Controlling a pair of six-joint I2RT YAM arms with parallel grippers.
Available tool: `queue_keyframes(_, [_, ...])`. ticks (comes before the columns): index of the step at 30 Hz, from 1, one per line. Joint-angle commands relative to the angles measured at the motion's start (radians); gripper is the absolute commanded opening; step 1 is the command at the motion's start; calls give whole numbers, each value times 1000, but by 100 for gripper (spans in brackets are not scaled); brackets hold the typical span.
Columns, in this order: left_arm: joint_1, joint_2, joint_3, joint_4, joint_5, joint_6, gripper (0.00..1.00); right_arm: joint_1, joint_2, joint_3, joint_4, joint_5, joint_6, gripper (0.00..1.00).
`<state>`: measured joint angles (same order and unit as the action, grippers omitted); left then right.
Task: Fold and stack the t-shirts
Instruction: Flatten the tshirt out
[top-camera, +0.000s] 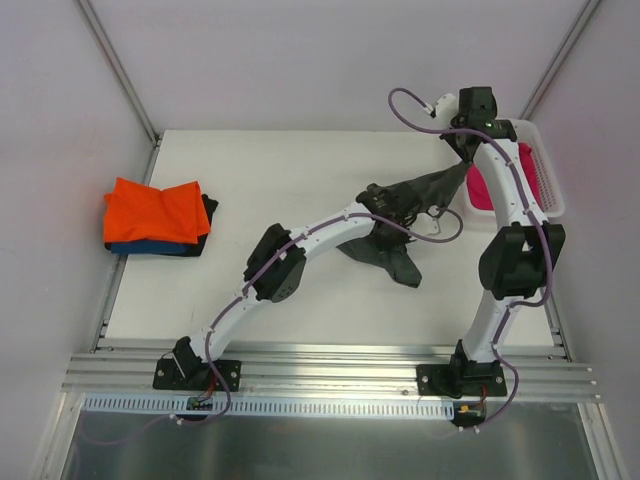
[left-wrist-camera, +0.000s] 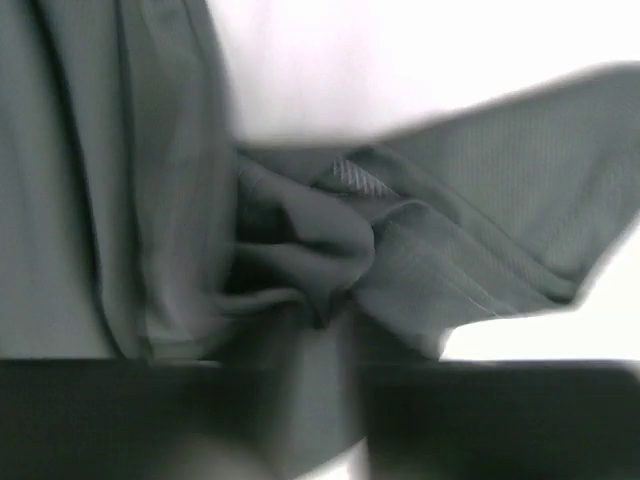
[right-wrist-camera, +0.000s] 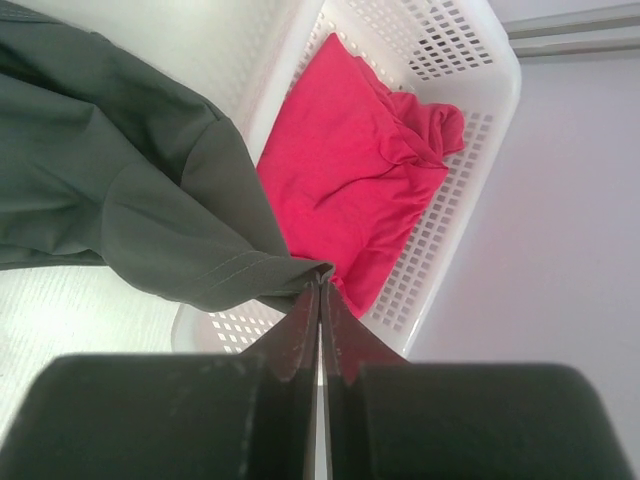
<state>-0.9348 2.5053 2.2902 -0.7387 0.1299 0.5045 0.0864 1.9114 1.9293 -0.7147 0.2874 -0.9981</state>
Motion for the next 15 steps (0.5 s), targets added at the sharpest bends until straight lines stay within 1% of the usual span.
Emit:
queue_keyframes(1, [-6, 38, 100, 12, -7, 11, 0, -11, -83, 19, -11, -7, 30, 1])
queue_keyframes(4, [7, 9, 57, 12, -26, -18, 0, -11, -94, 14, -19, -10, 41, 1])
queue_keyframes(5, [13, -50, 33, 12, -26, -35, 0, -11, -100, 11, -19, -11, 44, 0])
queue_keyframes(7, [39, -124, -69, 12, -41, -78, 0, -14, -117, 7, -16, -14, 44, 1])
queue_keyframes(8, [48, -211, -110, 12, -50, -86, 0, -14, -121, 7, -17, -14, 42, 1])
queue_keyframes(9, [68, -256, -191, 12, -61, -78, 0, -19, -129, 7, -19, -14, 42, 0])
queue_keyframes(10, [79, -302, -234, 12, -75, -69, 0, -22, -133, 7, -19, -16, 42, 0])
queue_keyframes(11, [88, -401, -276, 12, -96, -55, 0, -27, -140, 8, -19, -19, 42, 1])
queue_keyframes(12, [105, -452, -352, 12, -108, -31, 0, -31, -146, 8, -20, -21, 44, 1])
queue_keyframes(13, [138, -503, -385, 12, -114, -17, 0, -40, -155, 10, -20, -24, 44, 1])
queue_keyframes(14, [163, -599, -414, 10, -125, -2, 0, -43, -163, 13, -22, -27, 49, 1])
queue_keyframes(15, [181, -646, -464, 10, -154, 34, 0, -48, -169, 16, -25, -31, 50, 1])
